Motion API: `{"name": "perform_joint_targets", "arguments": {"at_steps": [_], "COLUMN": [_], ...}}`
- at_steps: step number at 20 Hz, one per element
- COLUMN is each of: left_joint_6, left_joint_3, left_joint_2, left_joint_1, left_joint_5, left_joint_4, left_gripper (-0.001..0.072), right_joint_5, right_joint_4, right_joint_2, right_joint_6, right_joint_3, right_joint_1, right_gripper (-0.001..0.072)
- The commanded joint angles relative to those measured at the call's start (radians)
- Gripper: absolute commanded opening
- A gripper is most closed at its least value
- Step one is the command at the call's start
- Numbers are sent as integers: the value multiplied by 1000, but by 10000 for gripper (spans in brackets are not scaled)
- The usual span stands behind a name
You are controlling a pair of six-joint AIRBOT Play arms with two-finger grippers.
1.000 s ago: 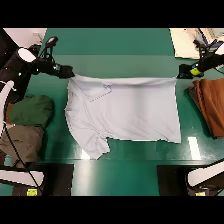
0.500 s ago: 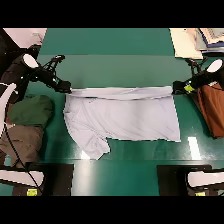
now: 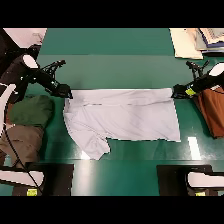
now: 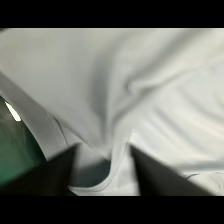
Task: Fold the shirts.
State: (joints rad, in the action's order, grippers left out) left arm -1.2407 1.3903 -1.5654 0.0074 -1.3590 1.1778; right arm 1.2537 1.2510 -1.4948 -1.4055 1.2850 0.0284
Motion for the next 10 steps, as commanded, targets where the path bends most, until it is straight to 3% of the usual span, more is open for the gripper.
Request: {"name": "perform_joint_targets", "arguments": {"at_steps": [1,6,10], "left_joint_6": [-43,-72,-161], "left_joint_3": [0,-20,-320], "left_joint_2": [1,117,364], "left_joint_1": [0,53,59], "left_joint_5": [-37,-90,-2], "left_joint_4": [5,12,0], "left_gripper": [545,544,545], "right_joint_5": [39,185,167], "right_joint_4": [-2,-27,-204], "right_joint_2": [5,94,224], "right_joint_6": [0,30,92], "right_joint_3": [3,-12,-158], "right_joint_1": [-13,-95,-188], "right_gripper": [415,409,407]}}
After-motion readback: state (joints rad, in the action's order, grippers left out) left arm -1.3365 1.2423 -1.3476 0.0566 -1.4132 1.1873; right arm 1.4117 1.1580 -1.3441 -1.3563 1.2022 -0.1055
